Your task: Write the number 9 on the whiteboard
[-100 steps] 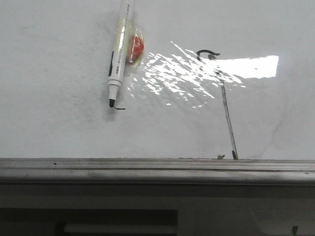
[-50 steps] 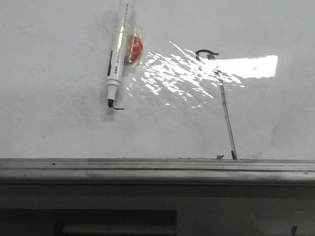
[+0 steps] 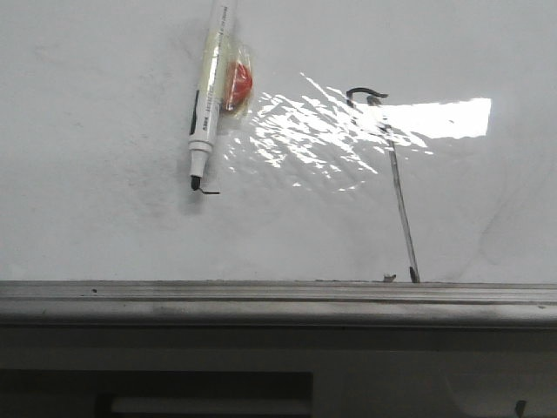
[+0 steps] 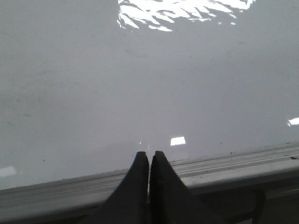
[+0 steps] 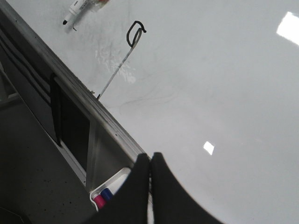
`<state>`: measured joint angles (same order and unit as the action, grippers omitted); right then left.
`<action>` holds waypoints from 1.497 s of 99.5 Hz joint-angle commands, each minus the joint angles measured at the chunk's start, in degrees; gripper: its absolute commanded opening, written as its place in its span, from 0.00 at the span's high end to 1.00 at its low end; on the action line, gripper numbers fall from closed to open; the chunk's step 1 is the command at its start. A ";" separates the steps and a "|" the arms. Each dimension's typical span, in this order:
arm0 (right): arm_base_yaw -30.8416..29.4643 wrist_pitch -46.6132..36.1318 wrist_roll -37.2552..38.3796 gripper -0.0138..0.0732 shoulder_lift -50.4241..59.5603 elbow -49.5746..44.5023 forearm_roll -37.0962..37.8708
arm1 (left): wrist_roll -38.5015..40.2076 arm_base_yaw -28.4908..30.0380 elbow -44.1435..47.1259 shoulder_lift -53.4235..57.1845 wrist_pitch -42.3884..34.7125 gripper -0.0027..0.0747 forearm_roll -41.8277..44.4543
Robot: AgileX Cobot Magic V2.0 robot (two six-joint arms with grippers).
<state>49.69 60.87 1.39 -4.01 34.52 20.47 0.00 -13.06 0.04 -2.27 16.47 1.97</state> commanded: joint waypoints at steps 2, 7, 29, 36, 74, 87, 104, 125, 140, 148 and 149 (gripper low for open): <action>-0.32 -3.33 0.03 0.91 -0.88 1.27 2.00 | 0.64 0.40 1.01 1.62 -3.49 0.99 0.10; -0.32 -3.33 0.03 0.91 -0.88 1.27 2.00 | 0.64 0.40 1.01 2.23 -3.49 0.99 0.10; -0.32 -3.30 0.03 0.91 -0.88 1.27 2.00 | 0.64 0.40 1.01 2.62 -3.49 0.99 0.10; -0.32 -3.30 0.03 0.91 -0.88 1.27 2.00 | 0.64 0.40 1.01 2.62 -3.49 0.99 0.10; -0.32 -3.30 0.03 0.91 -0.88 1.27 2.00 | 0.64 0.40 1.01 2.62 -3.49 0.99 0.10; -0.46 -3.19 0.03 0.91 -0.37 1.07 2.11 | 0.64 0.40 1.01 2.62 -3.49 0.99 0.10; -6.61 -13.49 0.03 0.91 -0.32 -4.20 7.08 | 0.64 0.40 1.01 2.62 -3.49 0.99 0.10; -23.39 -46.76 -0.35 0.91 -0.32 -15.79 -6.85 | 0.64 0.40 1.01 2.62 -3.49 0.99 0.10; -33.79 -65.45 -0.45 0.91 -0.32 -29.50 -12.59 | 0.64 0.40 1.01 2.62 -3.49 0.99 0.10; -37.71 -67.93 -0.45 0.91 -0.32 -34.76 -12.59 | 0.64 0.40 1.01 2.62 -3.49 0.99 0.10; -38.28 -67.93 -0.45 0.91 -0.32 -35.57 -12.59 | 0.64 0.40 1.01 2.62 -3.49 0.99 0.10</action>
<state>15.18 2.07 1.39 -3.52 2.56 8.71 0.00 -13.06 0.04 0.20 17.11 1.97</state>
